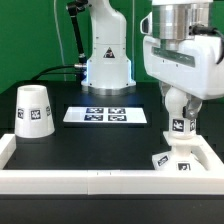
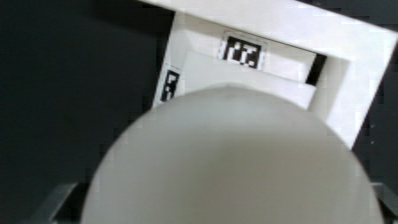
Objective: Assemble lamp
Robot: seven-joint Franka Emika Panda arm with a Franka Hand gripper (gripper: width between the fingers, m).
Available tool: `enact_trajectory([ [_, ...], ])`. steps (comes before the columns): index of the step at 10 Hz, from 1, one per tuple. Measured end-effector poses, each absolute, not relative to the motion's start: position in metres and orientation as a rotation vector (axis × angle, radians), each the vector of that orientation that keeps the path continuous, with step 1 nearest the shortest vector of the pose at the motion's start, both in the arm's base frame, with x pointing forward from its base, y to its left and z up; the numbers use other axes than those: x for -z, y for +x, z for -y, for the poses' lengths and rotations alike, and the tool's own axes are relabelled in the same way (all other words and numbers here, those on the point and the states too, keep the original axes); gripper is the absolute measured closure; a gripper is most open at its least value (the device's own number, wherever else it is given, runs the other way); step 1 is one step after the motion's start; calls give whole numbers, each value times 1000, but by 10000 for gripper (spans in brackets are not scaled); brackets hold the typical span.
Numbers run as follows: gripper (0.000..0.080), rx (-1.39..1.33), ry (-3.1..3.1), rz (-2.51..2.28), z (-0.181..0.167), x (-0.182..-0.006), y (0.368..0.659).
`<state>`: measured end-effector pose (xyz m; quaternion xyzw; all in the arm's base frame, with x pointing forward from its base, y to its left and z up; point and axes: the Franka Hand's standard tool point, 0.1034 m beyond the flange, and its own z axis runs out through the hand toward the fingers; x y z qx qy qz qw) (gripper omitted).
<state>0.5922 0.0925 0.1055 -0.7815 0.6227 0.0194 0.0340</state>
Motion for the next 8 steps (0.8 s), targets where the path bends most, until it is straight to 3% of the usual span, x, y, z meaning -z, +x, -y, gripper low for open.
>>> enact_trajectory([
  [3,216,-72,-2355,-1958,-97,-106,592],
  [4,118,-70,-2389,-1915,-97,-106,592],
  [8,101,-3,-2663,-1468,-112,-108,593],
])
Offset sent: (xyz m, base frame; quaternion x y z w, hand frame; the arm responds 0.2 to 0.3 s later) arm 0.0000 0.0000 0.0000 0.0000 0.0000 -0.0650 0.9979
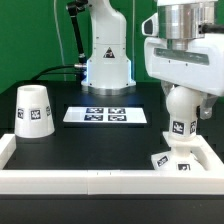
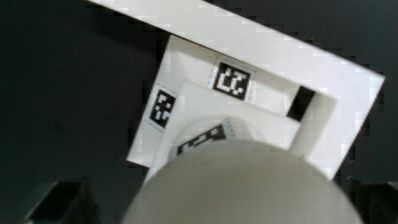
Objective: Assemble lamp
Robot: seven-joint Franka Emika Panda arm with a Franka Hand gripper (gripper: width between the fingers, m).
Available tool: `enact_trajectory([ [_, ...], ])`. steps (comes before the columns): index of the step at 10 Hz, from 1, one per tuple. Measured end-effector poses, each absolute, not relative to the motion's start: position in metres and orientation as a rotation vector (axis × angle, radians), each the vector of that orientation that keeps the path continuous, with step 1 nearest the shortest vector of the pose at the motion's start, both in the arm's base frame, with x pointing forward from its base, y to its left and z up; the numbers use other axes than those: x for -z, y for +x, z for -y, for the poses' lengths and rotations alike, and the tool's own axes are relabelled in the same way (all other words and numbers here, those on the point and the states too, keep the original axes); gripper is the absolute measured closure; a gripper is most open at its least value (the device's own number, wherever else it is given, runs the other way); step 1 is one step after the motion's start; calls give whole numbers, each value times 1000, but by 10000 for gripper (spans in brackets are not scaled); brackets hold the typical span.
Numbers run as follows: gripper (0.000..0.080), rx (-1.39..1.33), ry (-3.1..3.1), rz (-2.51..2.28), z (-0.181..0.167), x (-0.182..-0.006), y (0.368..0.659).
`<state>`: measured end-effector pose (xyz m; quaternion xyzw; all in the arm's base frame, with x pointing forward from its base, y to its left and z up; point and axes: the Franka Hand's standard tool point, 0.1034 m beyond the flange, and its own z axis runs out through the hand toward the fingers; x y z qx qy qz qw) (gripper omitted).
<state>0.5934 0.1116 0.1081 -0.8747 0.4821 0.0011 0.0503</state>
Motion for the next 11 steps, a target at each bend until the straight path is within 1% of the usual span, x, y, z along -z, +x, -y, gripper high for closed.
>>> enact_trajectory([
  [2,101,80,-2828,-1067,-118,-109,598],
  [4,101,102,-2925,-787,-114,-110,597],
  [11,101,127,-3046,-115,-108,-109,595],
])
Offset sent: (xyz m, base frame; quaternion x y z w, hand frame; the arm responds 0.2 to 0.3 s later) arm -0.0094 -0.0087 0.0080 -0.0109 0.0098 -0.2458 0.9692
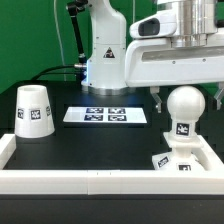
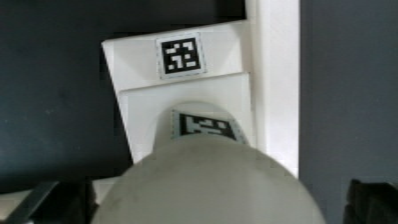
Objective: Assemble lamp
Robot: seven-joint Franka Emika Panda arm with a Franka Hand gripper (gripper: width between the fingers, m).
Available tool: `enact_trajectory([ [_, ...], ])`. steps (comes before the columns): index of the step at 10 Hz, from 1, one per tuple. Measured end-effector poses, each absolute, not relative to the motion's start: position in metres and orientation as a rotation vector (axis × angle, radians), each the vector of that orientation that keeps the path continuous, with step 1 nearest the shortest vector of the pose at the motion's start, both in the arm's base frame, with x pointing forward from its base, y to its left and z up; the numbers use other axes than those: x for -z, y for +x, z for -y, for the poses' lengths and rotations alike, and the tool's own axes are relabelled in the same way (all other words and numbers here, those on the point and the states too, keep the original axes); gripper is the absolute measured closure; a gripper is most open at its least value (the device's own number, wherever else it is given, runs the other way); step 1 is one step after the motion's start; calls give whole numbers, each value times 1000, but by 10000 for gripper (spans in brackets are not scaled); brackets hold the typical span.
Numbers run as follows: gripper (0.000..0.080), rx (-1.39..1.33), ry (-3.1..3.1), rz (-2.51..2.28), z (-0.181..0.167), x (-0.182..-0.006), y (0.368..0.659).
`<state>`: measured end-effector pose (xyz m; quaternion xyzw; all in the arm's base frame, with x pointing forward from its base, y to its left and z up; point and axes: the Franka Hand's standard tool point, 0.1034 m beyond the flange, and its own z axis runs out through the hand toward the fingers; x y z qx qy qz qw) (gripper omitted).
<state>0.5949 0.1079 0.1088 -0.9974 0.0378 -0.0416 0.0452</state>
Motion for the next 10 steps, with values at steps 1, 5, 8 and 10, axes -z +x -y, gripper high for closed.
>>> enact_trajectory([
  [1,101,171,-3059,197,-103,-110,598],
  [5,101,169,-2981,868,-101,-109,601],
  [8,101,123,-2886,1276,-103,-110,601],
  [10,101,70,-2771,1543,-102,-109,601],
])
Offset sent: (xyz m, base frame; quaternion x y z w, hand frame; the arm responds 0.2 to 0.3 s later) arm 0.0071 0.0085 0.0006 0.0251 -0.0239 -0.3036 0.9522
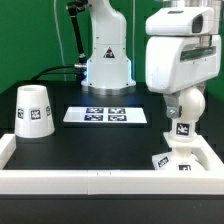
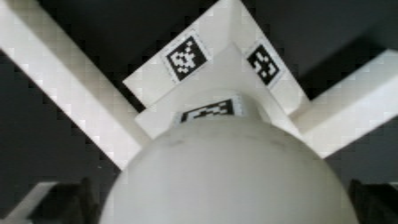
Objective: Assemble lamp
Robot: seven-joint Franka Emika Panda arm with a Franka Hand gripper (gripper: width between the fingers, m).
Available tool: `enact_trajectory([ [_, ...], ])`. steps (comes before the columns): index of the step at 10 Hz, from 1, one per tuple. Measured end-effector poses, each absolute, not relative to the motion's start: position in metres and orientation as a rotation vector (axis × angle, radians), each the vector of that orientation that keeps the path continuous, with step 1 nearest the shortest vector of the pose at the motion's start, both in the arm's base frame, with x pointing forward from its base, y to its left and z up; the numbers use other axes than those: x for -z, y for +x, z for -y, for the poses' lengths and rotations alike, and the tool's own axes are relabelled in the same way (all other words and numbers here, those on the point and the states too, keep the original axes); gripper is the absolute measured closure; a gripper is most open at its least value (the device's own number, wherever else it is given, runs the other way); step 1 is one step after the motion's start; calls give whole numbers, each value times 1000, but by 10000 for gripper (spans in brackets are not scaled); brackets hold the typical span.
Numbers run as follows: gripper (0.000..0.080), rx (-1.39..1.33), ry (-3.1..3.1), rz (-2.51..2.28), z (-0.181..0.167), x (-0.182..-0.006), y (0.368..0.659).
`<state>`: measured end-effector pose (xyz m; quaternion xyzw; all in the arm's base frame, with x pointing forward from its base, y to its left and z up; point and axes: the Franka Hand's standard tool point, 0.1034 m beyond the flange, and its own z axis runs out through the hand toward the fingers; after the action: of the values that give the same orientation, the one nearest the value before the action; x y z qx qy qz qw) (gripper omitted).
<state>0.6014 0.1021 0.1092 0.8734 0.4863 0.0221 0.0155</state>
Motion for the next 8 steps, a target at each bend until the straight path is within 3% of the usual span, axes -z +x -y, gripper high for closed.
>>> enact_trajectory([
  [3,101,-61,2604,-1666,-100,-110,603],
  [4,223,-61,2612,-1655,-99,-110,603],
  [8,223,-66,2670,-1562,-99,-109,603],
])
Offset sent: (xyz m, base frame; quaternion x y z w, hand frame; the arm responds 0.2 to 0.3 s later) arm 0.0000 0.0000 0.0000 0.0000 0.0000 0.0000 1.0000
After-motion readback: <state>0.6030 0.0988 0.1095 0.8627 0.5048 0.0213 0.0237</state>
